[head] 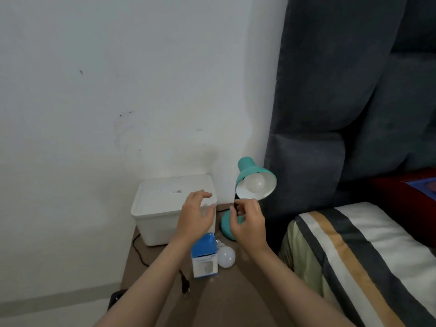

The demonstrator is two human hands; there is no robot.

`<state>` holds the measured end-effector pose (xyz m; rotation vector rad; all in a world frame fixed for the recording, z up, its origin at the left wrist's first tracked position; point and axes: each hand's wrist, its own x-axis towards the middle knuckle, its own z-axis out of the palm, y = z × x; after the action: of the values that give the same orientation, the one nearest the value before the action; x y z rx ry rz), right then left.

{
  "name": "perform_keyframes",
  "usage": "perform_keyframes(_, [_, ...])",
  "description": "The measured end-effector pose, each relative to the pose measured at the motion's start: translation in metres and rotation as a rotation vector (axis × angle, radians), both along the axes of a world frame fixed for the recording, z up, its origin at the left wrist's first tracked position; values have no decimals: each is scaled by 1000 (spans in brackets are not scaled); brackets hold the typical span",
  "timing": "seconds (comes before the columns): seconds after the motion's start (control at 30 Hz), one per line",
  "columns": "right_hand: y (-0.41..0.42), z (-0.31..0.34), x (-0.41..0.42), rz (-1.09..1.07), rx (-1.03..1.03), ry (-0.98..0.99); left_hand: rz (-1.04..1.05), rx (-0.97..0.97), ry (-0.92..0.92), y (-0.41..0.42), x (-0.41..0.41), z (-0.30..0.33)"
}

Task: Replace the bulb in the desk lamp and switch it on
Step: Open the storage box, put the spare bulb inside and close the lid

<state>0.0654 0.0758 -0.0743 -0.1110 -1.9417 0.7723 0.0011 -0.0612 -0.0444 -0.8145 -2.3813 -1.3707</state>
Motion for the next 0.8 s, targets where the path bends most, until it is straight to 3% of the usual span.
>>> perform_keyframes(0.3, [-36, -5, -63, 232, -89, -446, 457, -149, -233, -111, -48, -26])
perform_keyframes(0.53, [-23, -9, -117, 230, -147, -844, 315, -70, -367, -137, -80, -29])
perform_keyframes(0.67, [-21, -13, -126, 200, -98, -850, 194, -105, -342, -134, -90, -30])
perform_keyframes(0.8, [-24, -15, -123, 187, -116, -806, 216, -104, -350, -131, -94, -37])
